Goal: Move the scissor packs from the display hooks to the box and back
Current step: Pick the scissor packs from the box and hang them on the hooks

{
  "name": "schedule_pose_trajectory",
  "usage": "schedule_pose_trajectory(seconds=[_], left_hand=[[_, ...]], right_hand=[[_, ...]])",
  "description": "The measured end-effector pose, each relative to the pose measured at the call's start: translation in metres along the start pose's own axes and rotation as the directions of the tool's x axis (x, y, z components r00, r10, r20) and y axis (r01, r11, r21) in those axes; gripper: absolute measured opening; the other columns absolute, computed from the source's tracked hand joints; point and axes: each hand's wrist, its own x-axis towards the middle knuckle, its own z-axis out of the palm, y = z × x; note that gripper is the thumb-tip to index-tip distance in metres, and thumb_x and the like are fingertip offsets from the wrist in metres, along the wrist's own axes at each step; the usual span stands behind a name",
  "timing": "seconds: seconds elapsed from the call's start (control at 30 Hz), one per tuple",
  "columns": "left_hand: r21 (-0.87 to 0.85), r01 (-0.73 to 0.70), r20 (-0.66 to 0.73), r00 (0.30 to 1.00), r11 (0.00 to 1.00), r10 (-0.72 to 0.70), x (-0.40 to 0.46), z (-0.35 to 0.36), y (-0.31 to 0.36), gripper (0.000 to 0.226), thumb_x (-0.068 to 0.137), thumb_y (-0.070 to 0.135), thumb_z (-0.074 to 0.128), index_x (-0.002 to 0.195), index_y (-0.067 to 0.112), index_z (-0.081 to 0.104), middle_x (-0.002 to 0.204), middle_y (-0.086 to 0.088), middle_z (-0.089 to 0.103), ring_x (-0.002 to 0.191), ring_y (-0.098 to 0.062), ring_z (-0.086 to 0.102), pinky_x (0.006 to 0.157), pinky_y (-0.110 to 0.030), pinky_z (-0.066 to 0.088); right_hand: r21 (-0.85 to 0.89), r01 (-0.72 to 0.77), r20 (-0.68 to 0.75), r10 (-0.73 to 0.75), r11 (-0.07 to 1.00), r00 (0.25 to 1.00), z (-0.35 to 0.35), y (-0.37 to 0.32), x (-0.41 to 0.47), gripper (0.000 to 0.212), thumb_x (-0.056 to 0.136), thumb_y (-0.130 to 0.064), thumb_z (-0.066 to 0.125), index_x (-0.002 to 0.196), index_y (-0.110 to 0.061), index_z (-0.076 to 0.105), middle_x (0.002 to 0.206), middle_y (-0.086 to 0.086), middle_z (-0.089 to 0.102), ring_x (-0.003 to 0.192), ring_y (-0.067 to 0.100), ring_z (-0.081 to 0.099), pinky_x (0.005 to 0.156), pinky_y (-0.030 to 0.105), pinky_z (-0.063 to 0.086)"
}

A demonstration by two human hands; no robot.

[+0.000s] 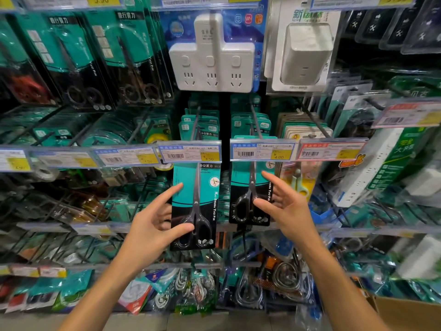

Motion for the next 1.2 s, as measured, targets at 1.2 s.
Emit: schedule_pose_trajectory(seconds=[1.2], left_hand=[[-0.118, 0.038, 0.002, 0.999, 0.992, -0.038, 0.001, 0.015, -0.012, 0.076, 0.079, 0.017, 0.078, 0.141, 0.045, 0.043, 0.098, 0.007, 0.045, 0.077, -0.006, 0.041, 0.065, -0.033, 0.04]], right_hand=[[0.099, -0.09, -0.067, 0.096, 0.991, 0.993, 0.054, -0.01, -0.001, 0.026, 0.09, -0.02, 0.067, 0.115, -0.022, 0.063, 0.117, -0.005, 0.064, 0.109, 0.0, 0.061, 0.098, 0.029, 0.051]])
